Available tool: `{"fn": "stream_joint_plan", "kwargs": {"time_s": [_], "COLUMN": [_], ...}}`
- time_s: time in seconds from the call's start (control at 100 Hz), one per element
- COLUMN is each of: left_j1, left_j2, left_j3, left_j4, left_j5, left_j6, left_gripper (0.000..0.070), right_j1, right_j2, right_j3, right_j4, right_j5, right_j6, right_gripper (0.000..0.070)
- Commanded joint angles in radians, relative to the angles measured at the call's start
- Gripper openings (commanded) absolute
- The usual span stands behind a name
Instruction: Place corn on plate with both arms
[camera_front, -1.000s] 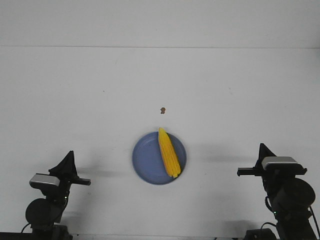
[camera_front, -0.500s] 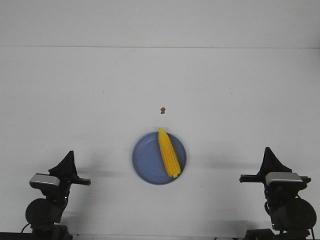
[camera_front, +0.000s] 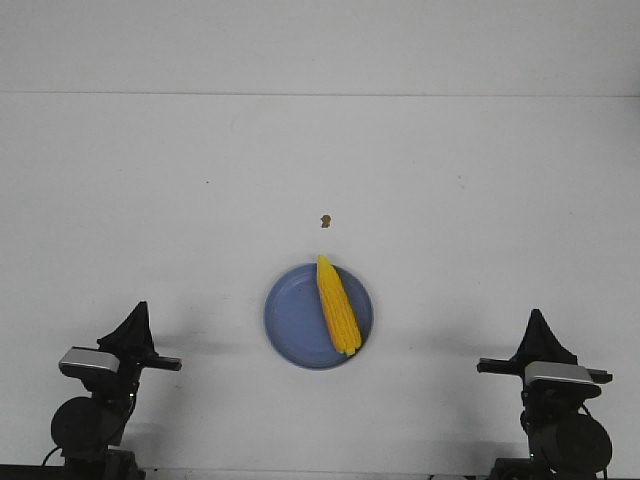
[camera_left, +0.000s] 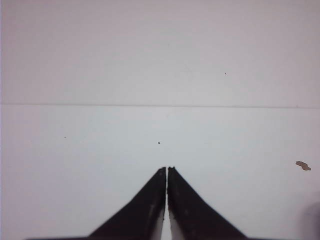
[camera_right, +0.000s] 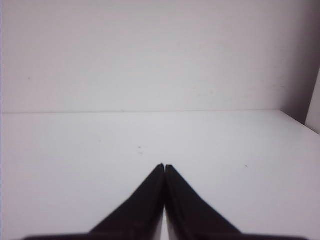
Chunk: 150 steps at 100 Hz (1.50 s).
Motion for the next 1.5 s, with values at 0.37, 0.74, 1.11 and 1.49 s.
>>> {"fn": "stream_joint_plan", "kwargs": {"time_s": [0.37, 0.74, 1.11, 1.49], "left_j1": [0.0, 0.0, 0.0, 0.0], "left_j2": [-0.002, -0.002, -0.002, -0.002], "left_j3": [-0.02, -0.02, -0.02, -0.02], "left_j4": [0.011, 0.01, 0.01, 0.011], "left_j5": [0.0, 0.0, 0.0, 0.0], "left_j6": [0.002, 0.002, 0.002, 0.002], "left_gripper": [0.0015, 0.0015, 0.0015, 0.0015], "right_j1": [-0.003, -0.003, -0.003, -0.003], "right_j2": [-0.002, -0.002, -0.002, -0.002], "right_j3": [-0.124, -0.194, -0.213, -0.212], "right_j4": [0.185, 0.28, 0.294, 0.293], "right_j5": [-0.002, -0.027, -0.026, -0.024], "right_j6": [-0.011, -0.009, 0.011, 0.012], "right_gripper": [0.0001, 0.0001, 0.0001, 0.0001]}}
